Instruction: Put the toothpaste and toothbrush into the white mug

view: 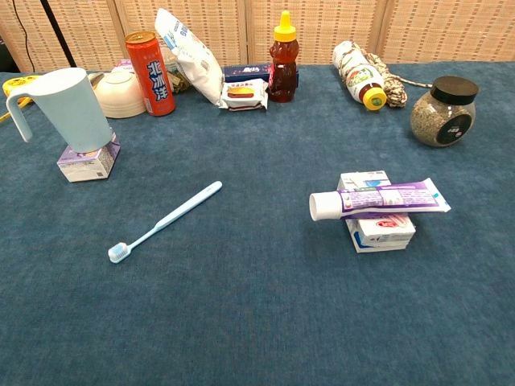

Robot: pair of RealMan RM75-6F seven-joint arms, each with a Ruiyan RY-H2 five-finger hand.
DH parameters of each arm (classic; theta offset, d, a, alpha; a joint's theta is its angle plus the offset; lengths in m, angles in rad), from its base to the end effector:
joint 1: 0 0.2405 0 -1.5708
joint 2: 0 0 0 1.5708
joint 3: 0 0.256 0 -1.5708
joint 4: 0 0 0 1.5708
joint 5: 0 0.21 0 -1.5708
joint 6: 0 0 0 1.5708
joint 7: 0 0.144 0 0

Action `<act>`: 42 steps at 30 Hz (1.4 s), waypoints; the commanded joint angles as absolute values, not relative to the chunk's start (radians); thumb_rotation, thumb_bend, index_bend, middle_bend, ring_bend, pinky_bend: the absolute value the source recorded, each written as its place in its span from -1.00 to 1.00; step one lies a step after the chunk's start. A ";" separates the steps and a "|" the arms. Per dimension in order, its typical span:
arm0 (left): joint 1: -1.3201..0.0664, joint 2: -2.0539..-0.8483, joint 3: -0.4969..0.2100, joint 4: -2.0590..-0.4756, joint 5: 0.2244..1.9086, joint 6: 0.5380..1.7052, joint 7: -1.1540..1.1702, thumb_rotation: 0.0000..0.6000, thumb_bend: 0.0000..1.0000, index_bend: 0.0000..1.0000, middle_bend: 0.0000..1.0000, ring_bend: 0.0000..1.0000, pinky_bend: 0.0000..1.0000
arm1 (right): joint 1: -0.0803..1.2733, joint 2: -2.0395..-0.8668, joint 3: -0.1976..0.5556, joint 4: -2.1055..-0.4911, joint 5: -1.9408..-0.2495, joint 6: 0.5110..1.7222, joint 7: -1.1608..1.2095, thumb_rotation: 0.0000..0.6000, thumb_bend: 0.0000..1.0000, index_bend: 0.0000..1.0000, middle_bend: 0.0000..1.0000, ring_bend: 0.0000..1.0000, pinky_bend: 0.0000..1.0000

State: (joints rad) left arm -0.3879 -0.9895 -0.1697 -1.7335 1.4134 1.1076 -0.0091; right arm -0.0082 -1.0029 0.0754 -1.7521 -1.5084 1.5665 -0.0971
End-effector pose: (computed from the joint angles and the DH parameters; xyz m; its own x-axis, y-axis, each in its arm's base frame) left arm -0.2405 0.2837 0.1599 0.4096 0.1422 0.9011 0.8996 -0.2270 -0.3731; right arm -0.2987 -0.1566 0.1961 0.4640 0.0610 0.8837 -0.8854 0.0624 0.4606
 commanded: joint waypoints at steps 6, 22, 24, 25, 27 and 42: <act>-0.610 -1.139 -0.247 -1.543 1.254 0.859 0.032 1.00 -1.00 -1.00 -1.00 -1.00 -1.00 | -0.003 -1.014 0.080 -1.756 -1.486 1.555 -0.126 1.00 -1.00 -1.00 -1.00 -1.00 -1.00; -0.734 -1.257 -0.229 -1.441 1.074 0.753 0.159 1.00 -0.88 -0.85 -0.81 -0.89 -0.47 | 0.006 -1.019 0.090 -1.750 -1.456 1.540 -0.128 1.00 -1.00 -1.00 -1.00 -1.00 -1.00; -0.738 -1.268 -0.230 -1.434 1.061 0.768 0.173 1.00 -0.75 -0.55 -0.51 -0.65 -0.27 | 0.007 -1.019 0.090 -1.749 -1.454 1.537 -0.126 1.00 -1.00 -1.00 -1.00 -1.00 -1.00; -0.739 -1.275 -0.232 -1.431 1.054 0.782 0.180 1.00 -0.68 -0.41 -0.39 -0.52 -0.19 | 0.007 -1.019 0.091 -1.749 -1.452 1.536 -0.125 1.00 -1.00 -1.00 -1.00 -1.00 -1.00; -0.739 -1.281 -0.229 -1.429 1.047 0.797 0.196 1.00 -0.59 -0.30 -0.30 -0.42 -0.15 | 0.008 -1.019 0.091 -1.748 -1.450 1.534 -0.124 1.00 -1.00 -1.00 -1.00 -1.00 -1.00; -0.767 -1.251 -0.263 -1.564 1.053 0.912 0.272 1.00 -0.49 -0.23 -0.26 -0.38 -0.13 | 0.010 -1.015 0.096 -1.748 -1.431 1.527 -0.113 1.00 -1.00 -1.00 -1.00 -1.00 -1.00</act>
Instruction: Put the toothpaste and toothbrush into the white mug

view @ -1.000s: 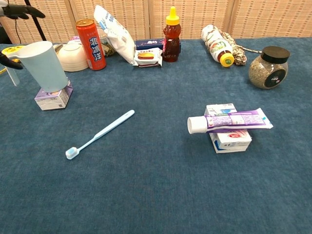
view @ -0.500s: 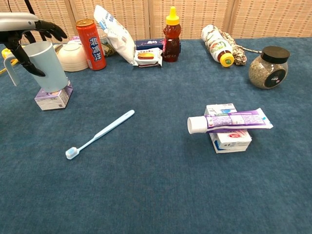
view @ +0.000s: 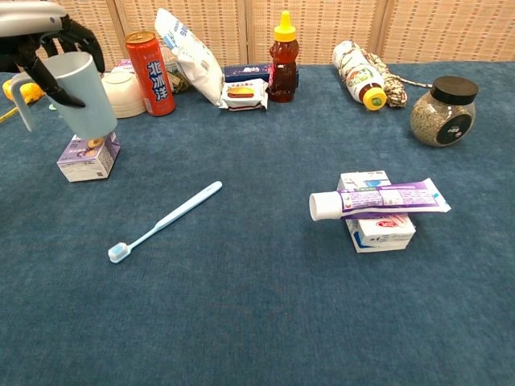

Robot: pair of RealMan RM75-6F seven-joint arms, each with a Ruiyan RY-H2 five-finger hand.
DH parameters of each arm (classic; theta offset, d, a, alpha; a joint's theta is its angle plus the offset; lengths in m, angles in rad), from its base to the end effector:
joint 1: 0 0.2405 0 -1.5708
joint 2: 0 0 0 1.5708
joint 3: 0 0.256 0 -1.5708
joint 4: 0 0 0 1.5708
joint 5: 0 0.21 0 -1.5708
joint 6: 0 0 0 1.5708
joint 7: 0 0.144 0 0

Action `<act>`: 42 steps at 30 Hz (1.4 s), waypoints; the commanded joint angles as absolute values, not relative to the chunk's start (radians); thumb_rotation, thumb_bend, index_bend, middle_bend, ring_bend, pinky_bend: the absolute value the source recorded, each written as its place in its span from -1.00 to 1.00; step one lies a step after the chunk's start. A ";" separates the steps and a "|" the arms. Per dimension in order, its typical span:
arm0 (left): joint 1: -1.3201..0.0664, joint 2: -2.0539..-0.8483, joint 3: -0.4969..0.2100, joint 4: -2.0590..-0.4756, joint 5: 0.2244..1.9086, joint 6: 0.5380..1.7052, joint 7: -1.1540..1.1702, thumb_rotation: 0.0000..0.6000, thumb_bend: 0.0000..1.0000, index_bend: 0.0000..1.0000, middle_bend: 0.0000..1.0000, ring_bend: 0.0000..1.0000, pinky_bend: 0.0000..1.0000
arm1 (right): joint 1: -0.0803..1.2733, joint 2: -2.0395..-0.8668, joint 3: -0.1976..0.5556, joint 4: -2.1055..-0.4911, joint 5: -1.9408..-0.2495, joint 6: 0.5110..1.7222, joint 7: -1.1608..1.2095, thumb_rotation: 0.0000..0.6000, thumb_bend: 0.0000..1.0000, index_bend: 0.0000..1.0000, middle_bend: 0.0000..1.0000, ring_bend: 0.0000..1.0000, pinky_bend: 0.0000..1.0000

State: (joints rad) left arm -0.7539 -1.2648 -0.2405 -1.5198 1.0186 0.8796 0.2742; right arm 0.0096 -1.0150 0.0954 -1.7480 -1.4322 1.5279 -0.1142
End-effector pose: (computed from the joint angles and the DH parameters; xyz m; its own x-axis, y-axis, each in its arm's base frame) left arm -0.1763 0.3889 0.0848 0.4768 0.1940 0.8573 0.8684 -0.2552 -0.4252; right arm -0.3066 -0.1654 0.1944 0.4664 0.0417 0.8836 -0.8805 0.1175 0.4592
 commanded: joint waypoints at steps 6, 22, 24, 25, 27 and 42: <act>-0.835 -1.318 -0.291 -1.554 1.064 0.934 0.328 1.00 -0.47 -0.24 -0.26 -0.39 -0.13 | 0.014 -1.013 0.097 -1.745 -1.423 1.518 -0.110 1.00 -1.00 -1.00 -1.00 -1.00 -1.00; -1.020 -1.635 -0.279 -1.280 1.029 0.839 0.386 1.00 -0.47 -0.27 -0.31 -0.47 -0.13 | 0.018 -1.011 0.104 -1.730 -1.393 1.503 -0.096 1.00 -1.00 -1.00 -1.00 -1.00 -1.00; -1.027 -1.654 -0.279 -1.260 1.026 0.836 0.382 1.00 -0.47 -0.27 -0.31 -0.47 -0.13 | 0.018 -1.011 0.105 -1.729 -1.391 1.503 -0.094 1.00 -1.00 -1.00 -1.00 -1.00 -1.00; -1.030 -1.662 -0.278 -1.253 1.025 0.833 0.379 1.00 -0.47 -0.27 -0.31 -0.48 -0.13 | 0.018 -1.011 0.105 -1.728 -1.389 1.503 -0.093 1.00 -1.00 -1.00 -1.00 -1.00 -1.00; -1.036 -1.680 -0.277 -1.236 1.023 0.833 0.376 1.00 -0.47 -0.28 -0.31 -0.49 -0.13 | 0.018 -1.011 0.105 -1.727 -1.386 1.501 -0.092 1.00 -1.00 -1.00 -1.00 -1.00 -1.00; -1.046 -1.700 -0.267 -1.230 0.923 0.799 0.425 1.00 -0.49 -0.99 -1.00 -1.00 -0.40 | 0.016 -1.007 0.104 -1.728 -1.392 1.509 -0.086 1.00 -1.00 -1.00 -1.00 -1.00 -1.00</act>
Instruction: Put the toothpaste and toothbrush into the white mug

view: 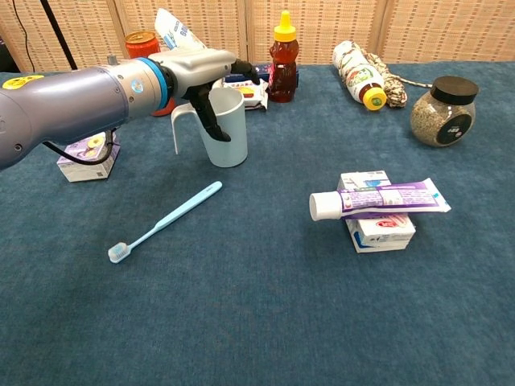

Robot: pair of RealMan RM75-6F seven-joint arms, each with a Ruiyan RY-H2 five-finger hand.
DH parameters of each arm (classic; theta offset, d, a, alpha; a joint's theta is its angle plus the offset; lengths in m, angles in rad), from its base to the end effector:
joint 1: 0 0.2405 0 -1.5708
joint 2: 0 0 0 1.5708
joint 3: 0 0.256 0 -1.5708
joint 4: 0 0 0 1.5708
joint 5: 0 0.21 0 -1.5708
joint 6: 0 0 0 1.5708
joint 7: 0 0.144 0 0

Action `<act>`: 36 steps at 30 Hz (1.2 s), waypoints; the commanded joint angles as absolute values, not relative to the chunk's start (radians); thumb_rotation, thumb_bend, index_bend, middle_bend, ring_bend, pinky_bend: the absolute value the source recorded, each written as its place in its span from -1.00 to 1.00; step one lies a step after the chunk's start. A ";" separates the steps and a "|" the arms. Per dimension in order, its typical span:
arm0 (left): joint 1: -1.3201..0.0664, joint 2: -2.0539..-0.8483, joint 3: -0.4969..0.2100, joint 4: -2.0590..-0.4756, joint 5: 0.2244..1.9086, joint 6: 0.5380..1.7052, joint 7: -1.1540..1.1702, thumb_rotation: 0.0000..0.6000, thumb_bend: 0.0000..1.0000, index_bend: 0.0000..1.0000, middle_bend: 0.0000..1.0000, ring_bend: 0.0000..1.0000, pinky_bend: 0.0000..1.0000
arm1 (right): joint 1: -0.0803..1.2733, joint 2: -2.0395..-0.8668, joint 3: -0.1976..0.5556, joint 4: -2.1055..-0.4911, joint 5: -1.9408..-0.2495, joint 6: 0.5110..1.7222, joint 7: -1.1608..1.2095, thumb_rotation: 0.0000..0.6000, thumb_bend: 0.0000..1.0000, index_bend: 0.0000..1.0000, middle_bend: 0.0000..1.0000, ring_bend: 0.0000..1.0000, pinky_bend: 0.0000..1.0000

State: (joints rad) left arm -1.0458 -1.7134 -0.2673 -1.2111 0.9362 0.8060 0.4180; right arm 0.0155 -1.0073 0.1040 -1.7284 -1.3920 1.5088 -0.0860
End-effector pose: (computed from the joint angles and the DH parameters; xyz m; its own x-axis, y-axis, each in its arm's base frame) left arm -0.0617 0.4089 -0.0537 0.5163 0.2182 0.8282 0.8013 -0.4644 -0.3771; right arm -0.3153 -0.1684 0.1996 0.4611 0.0347 0.8867 -0.8796 0.1502 0.4515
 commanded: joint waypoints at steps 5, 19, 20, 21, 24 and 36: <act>-1.036 -1.657 -0.268 -1.294 0.914 0.795 0.409 1.00 -0.54 -1.00 -1.00 -1.00 -0.66 | 0.016 -1.006 0.102 -1.729 -1.397 1.508 -0.086 1.00 -1.00 -1.00 -1.00 -1.00 -1.00; -0.896 -1.336 -0.240 -1.653 0.999 0.881 0.300 1.00 -0.89 -1.00 -1.00 -1.00 -1.00 | 0.019 -1.006 0.088 -1.735 -1.421 1.501 -0.098 1.00 -1.00 -1.00 -1.00 -1.00 -1.00; -0.873 -1.301 -0.234 -1.680 1.019 0.903 0.291 1.00 -0.94 -1.00 -1.00 -1.00 -1.00 | 0.021 -1.006 0.087 -1.736 -1.423 1.499 -0.099 1.00 -1.00 -1.00 -1.00 -1.00 -1.00; -0.843 -1.260 -0.225 -1.713 1.047 0.934 0.276 1.00 -0.96 -1.00 -1.00 -1.00 -1.00 | 0.023 -1.007 0.086 -1.737 -1.426 1.497 -0.101 1.00 -1.00 -1.00 -1.00 -1.00 -1.00; -0.769 -1.175 -0.202 -1.769 1.113 1.006 0.227 1.00 -0.97 -1.00 -1.00 -1.00 -1.00 | 0.028 -1.008 0.086 -1.730 -1.436 1.498 -0.109 1.00 -1.00 -1.00 -1.00 -1.00 -1.00; -0.478 -0.937 -0.060 -1.814 1.287 1.203 -0.022 1.00 -0.97 -1.00 -1.00 -1.00 -1.00 | 0.084 -0.989 0.084 -1.728 -1.526 1.460 -0.112 1.00 -1.00 -1.00 -1.00 -1.00 -1.00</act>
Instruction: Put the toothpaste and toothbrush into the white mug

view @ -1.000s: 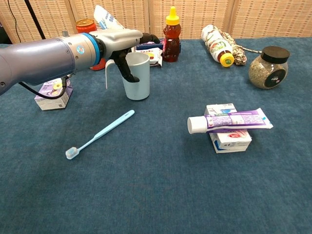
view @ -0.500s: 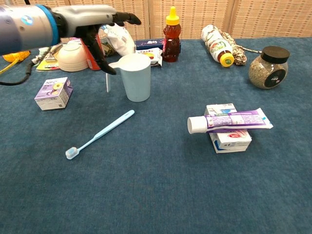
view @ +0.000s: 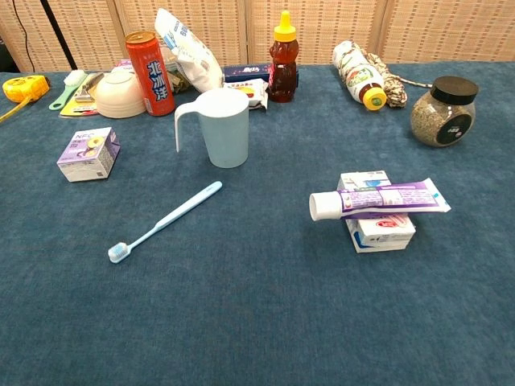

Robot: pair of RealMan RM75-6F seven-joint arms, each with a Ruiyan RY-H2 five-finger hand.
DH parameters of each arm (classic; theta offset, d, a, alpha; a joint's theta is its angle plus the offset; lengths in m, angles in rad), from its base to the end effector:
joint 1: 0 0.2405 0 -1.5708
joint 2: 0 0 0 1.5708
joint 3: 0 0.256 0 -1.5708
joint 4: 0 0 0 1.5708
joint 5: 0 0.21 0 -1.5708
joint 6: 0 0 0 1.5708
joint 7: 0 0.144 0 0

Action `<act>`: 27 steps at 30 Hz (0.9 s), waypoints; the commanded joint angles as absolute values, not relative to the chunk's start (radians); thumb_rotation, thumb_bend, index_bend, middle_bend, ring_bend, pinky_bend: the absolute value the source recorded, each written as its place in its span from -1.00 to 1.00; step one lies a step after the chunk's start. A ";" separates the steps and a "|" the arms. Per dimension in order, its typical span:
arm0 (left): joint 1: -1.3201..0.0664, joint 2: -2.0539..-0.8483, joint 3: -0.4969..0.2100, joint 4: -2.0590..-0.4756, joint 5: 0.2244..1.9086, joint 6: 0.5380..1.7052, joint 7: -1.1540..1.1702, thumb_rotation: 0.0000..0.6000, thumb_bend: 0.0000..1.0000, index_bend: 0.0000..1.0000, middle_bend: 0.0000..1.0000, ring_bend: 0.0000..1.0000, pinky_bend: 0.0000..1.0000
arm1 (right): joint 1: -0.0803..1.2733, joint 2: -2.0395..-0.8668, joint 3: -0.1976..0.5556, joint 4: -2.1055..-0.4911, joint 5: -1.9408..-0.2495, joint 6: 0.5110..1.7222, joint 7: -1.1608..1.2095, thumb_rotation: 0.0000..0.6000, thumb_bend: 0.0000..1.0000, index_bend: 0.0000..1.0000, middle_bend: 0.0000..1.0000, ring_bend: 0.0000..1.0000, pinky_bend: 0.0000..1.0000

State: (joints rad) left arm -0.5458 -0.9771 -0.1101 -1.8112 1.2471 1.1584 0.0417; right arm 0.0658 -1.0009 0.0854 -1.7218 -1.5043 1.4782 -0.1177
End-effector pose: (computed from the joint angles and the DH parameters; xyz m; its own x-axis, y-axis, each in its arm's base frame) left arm -0.2069 0.3058 0.1598 0.3716 0.1197 0.9207 0.9129 -0.2277 -0.3389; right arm -0.2968 -0.1814 0.1894 0.5061 0.0191 0.8622 -0.8623 -0.0046 0.5063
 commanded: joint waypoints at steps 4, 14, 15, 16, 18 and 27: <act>-0.397 -0.917 -0.022 -1.799 1.316 1.262 -0.081 1.00 -0.97 -1.00 -1.00 -1.00 -1.00 | 0.124 -0.967 0.084 -1.759 -1.567 1.419 -0.090 1.00 -1.00 -1.00 -1.00 -1.00 -1.00; -0.279 -0.900 0.001 -1.778 1.371 1.375 -0.166 1.00 -0.97 -1.00 -1.00 -1.00 -1.00 | 0.289 -0.972 0.066 -1.838 -1.690 1.215 -0.024 1.00 -1.00 -0.97 -1.00 -1.00 -0.99; -0.274 -0.897 -0.001 -1.778 1.378 1.381 -0.168 1.00 -0.97 -1.00 -1.00 -1.00 -1.00 | 0.308 -0.985 0.068 -1.841 -1.687 1.188 -0.030 1.00 -1.00 -0.95 -1.00 -1.00 -0.97; -0.269 -0.897 -0.004 -1.777 1.384 1.391 -0.165 1.00 -0.97 -1.00 -1.00 -1.00 -1.00 | 0.329 -0.999 0.069 -1.843 -1.682 1.158 -0.033 1.00 -1.00 -0.93 -1.00 -1.00 -0.95; -0.259 -0.898 -0.005 -1.780 1.392 1.400 -0.159 1.00 -0.97 -1.00 -1.00 -1.00 -1.00 | 0.361 -1.026 0.074 -1.842 -1.667 1.111 -0.043 1.00 -1.00 -0.89 -0.98 -1.00 -0.85; -0.242 -0.903 -0.003 -1.793 1.437 1.404 -0.128 1.00 -0.97 -1.00 -1.00 -1.00 -1.00 | 0.463 -1.168 0.103 -1.804 -1.586 0.990 -0.139 1.00 -1.00 -0.62 -0.62 -0.73 -0.35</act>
State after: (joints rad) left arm -0.2428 -0.9026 -0.0026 -1.7922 1.4358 1.4053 -0.1296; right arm 0.4392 -1.1406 0.0935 -1.8156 -1.6092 1.0144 -0.1132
